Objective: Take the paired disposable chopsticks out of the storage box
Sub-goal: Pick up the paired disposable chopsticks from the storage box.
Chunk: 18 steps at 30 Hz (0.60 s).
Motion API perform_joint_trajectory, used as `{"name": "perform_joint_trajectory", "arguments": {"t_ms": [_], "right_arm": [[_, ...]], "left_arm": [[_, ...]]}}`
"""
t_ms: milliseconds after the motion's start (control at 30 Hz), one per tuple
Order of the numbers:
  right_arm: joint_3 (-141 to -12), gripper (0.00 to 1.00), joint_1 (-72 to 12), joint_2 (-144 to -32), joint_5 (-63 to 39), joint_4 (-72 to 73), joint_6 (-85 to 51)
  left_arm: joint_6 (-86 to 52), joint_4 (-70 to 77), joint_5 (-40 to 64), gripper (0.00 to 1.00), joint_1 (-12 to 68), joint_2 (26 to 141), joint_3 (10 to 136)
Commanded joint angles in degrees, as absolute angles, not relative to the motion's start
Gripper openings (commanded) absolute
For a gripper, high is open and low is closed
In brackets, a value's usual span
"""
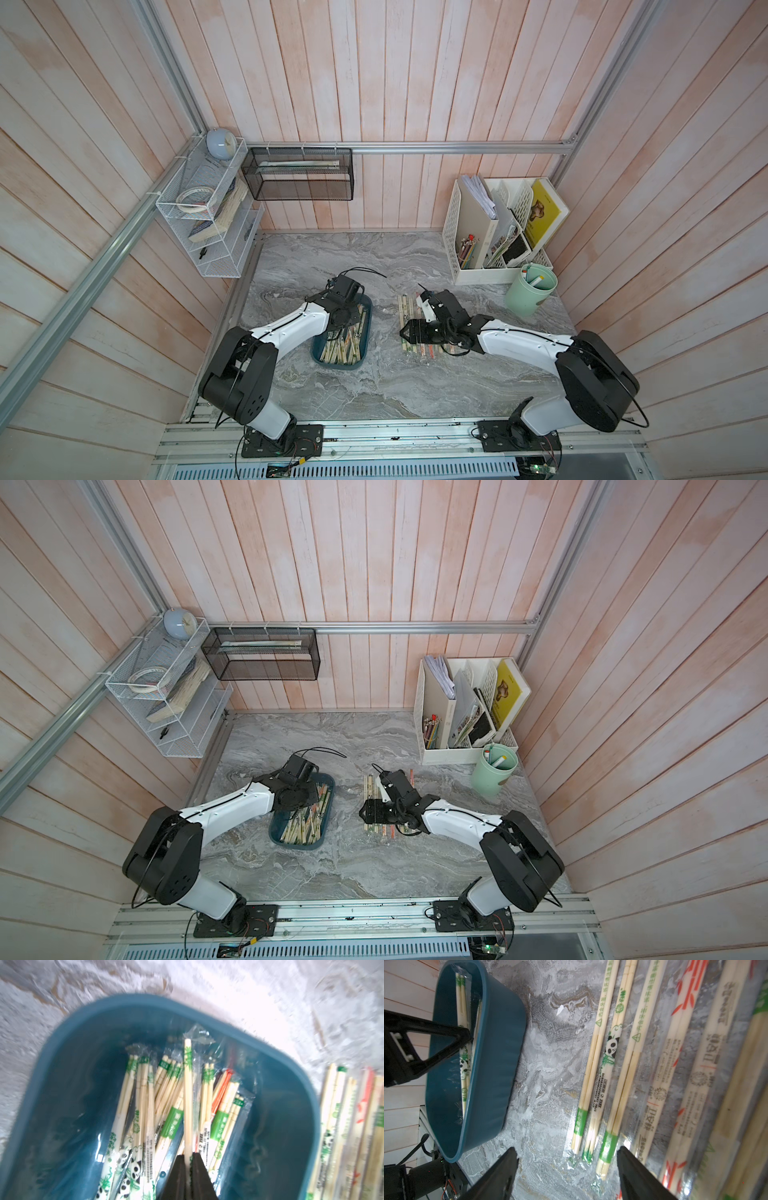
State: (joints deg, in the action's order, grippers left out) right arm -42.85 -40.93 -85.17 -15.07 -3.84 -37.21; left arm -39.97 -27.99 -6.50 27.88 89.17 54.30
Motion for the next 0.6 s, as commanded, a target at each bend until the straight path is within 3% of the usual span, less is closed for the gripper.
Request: {"name": "perform_joint_trajectory", "arguments": {"t_ms": [0,567], "right_arm": [[-42.44,0.78,-40.34,-84.79,-14.77,-3.59,-36.04],[-40.08,0.78,-37.81,-81.22,-14.33,-3.96,-36.13]], "left_arm": [[-38.51,-29.98,-8.05,0.11,27.08,86.86,56.24],[-36.39,-31.20,-5.97,0.10,26.80,86.78,65.26]]}}
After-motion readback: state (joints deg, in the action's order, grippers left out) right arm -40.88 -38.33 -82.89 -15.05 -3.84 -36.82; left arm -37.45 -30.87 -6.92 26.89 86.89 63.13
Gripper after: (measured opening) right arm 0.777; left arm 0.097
